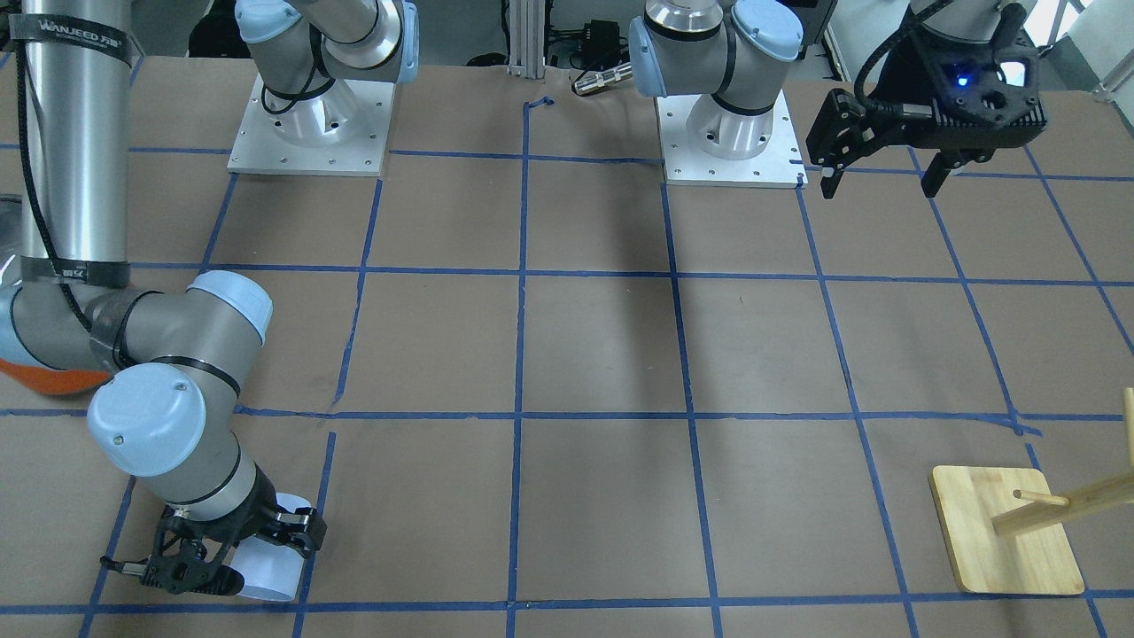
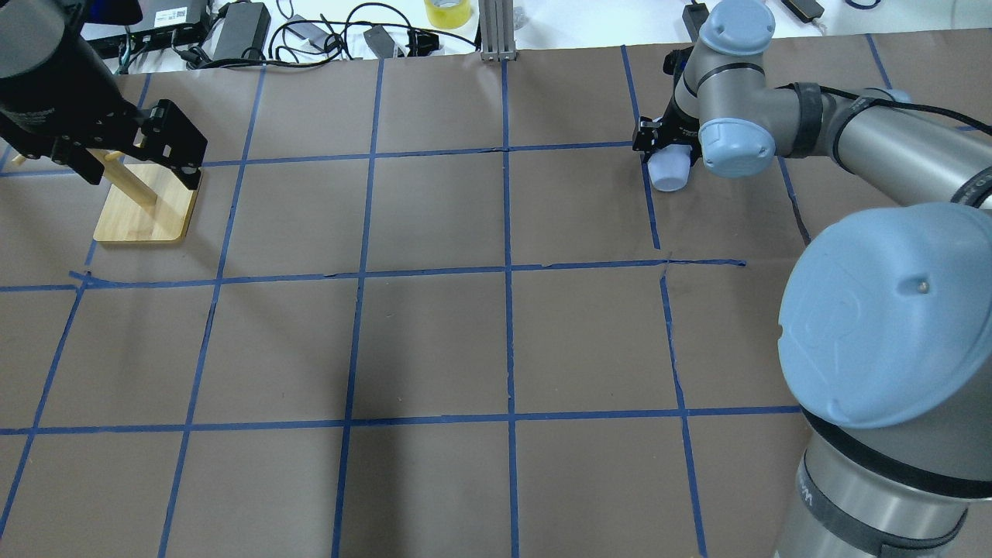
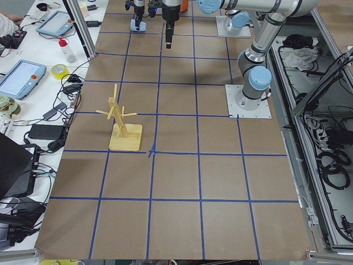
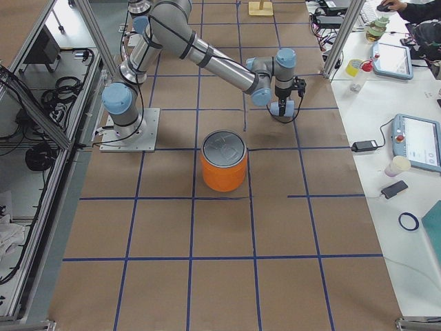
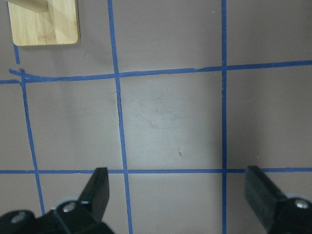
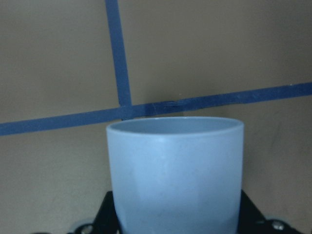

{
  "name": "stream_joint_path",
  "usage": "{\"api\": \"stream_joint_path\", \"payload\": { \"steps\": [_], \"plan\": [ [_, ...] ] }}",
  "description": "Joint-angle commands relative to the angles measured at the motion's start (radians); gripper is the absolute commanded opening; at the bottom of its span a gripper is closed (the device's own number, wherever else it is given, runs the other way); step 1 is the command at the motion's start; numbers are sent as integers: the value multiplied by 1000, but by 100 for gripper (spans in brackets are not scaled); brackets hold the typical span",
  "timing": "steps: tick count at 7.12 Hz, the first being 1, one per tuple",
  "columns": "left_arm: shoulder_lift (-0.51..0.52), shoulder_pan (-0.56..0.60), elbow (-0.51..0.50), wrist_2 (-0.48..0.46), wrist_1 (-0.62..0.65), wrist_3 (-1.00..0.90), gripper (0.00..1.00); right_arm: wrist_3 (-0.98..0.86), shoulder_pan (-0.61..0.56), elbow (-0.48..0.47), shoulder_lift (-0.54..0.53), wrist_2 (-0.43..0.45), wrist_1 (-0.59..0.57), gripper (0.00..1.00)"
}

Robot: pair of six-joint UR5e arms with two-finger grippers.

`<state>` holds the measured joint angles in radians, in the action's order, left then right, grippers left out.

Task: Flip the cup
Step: 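Carry the cup with the right gripper toward the table center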

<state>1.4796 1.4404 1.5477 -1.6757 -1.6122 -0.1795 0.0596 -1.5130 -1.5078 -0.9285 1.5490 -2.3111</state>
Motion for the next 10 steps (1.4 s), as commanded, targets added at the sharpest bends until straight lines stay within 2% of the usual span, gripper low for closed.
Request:
{"api": "stream_joint_path", "payload": {
  "steps": [1, 2, 3, 6, 7, 8, 9, 10],
  "plan": [
    [-1, 0, 0, 1, 0, 0, 100, -81, -39, 5, -48, -3, 44, 43],
    [1, 0, 0, 1, 0, 0, 100, -93, -82, 9, -70, -3, 50, 43],
    [-1, 0, -1, 1, 0, -2, 100, -180, -152, 43, -69, -6, 50, 45],
    [-4, -8, -3, 1, 0, -6, 100, -566, -350, 126, -69, -18, 65, 46],
    [-5, -8, -3, 1, 0, -6, 100, -692, -433, 118, -62, 35, 61, 45],
    [-7, -8, -3, 1, 0, -6, 100, -860, -485, 123, -47, 136, 61, 45],
    [-7, -8, -3, 1, 0, -6, 100, -1061, -521, 118, -29, 135, 9, 48],
    [-7, -8, -3, 1, 0, -6, 100, -1149, -541, 103, -13, 131, -72, 48]
  ]
}}
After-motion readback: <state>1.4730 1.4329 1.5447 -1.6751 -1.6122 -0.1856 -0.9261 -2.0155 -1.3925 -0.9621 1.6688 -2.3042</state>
